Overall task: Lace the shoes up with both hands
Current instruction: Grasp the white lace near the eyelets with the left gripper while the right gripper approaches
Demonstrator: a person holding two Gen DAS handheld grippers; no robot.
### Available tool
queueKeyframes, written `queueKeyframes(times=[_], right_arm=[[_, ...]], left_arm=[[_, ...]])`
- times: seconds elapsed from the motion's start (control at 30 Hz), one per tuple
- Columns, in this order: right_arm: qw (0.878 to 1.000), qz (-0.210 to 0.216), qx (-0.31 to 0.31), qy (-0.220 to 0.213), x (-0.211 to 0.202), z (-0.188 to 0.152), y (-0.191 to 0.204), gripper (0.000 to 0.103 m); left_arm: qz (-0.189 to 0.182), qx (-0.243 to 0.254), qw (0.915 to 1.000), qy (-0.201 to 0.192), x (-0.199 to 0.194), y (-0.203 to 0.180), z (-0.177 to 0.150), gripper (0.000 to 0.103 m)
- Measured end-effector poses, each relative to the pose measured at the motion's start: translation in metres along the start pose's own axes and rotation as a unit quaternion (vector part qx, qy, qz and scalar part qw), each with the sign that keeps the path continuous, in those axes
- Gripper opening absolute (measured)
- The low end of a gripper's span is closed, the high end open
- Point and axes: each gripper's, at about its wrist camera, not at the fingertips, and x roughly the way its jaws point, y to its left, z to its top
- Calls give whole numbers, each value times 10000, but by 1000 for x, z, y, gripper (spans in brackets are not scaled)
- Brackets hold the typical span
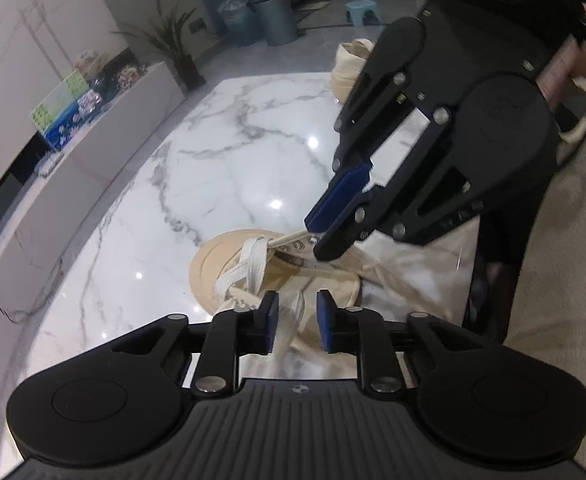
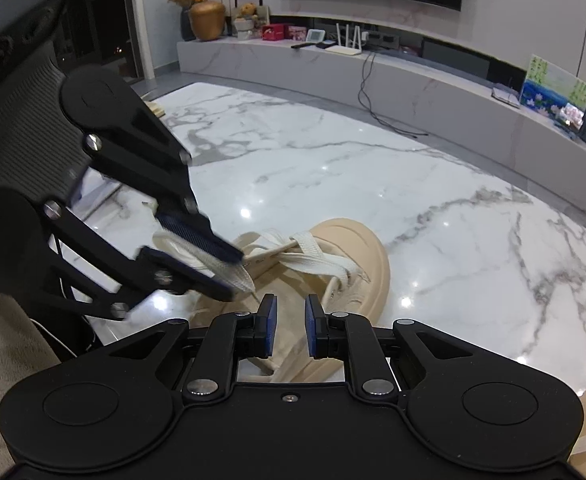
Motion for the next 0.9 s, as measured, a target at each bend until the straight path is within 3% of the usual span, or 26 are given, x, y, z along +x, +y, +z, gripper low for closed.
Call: queueKeyframes(times=[0.17, 0.47, 0.67, 0.9], right_arm=[[10000, 1, 1, -11, 2, 0, 1, 14], [10000, -73, 33, -32, 0, -1, -1, 15], [9999, -78, 62, -35, 0, -2, -1, 18], [10000, -59, 48, -58, -4, -5, -1, 18]], left_arm=[[101, 307, 9994, 113, -1, -1, 0, 22], [143, -104, 9996, 199, 15, -10, 13, 23], [249, 221, 9989, 323, 12, -25, 20, 27], [271, 226, 9972, 655, 26, -24, 16, 27]])
